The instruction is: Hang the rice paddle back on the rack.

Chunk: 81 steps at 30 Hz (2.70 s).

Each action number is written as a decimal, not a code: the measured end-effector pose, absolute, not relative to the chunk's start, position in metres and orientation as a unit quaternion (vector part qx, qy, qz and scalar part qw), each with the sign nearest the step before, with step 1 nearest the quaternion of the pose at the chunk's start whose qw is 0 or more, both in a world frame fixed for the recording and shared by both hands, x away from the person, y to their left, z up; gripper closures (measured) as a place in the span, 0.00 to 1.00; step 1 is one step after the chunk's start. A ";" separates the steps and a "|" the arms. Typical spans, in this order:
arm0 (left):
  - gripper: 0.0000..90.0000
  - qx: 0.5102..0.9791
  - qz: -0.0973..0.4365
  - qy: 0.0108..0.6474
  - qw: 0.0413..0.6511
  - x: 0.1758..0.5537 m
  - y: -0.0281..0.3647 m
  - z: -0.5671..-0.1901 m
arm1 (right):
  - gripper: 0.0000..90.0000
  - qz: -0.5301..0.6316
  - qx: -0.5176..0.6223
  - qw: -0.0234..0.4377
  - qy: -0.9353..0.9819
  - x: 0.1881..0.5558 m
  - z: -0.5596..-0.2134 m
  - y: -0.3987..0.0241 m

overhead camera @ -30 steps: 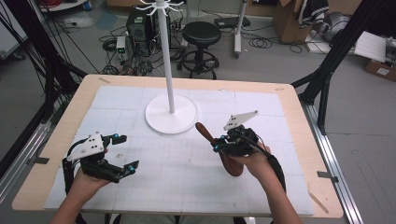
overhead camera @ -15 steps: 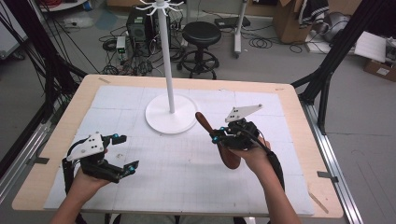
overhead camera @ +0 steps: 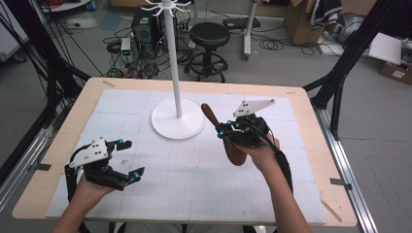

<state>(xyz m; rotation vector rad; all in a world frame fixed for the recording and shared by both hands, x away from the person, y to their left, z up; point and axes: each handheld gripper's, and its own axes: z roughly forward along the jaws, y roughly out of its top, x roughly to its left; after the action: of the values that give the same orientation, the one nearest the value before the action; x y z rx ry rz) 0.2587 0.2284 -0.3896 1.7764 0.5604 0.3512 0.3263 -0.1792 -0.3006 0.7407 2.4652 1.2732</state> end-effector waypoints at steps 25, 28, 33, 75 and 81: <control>0.02 0.763 0.148 0.238 0.583 0.260 0.228 -0.390 | 0.88 0.486 0.238 0.132 0.830 0.351 -0.254 -0.192; 0.02 0.762 0.148 0.238 0.584 0.260 0.228 -0.390 | 0.88 0.493 0.233 0.135 0.827 0.355 -0.245 -0.193; 0.02 0.761 0.149 0.238 0.584 0.260 0.228 -0.390 | 0.88 0.500 0.224 0.140 0.825 0.360 -0.233 -0.195; 0.02 0.762 0.143 0.236 0.586 0.261 0.228 -0.391 | 0.88 0.546 0.202 0.130 0.803 0.408 -0.173 -0.185; 0.02 0.760 0.144 0.239 0.587 0.262 0.228 -0.391 | 0.88 0.555 0.197 0.127 0.798 0.418 -0.169 -0.184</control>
<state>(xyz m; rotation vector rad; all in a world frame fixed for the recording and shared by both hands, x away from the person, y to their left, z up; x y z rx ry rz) 0.2616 0.2275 -0.3912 1.7716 0.5571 0.3357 0.4176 -0.1837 -0.1692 0.5730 2.3236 1.6148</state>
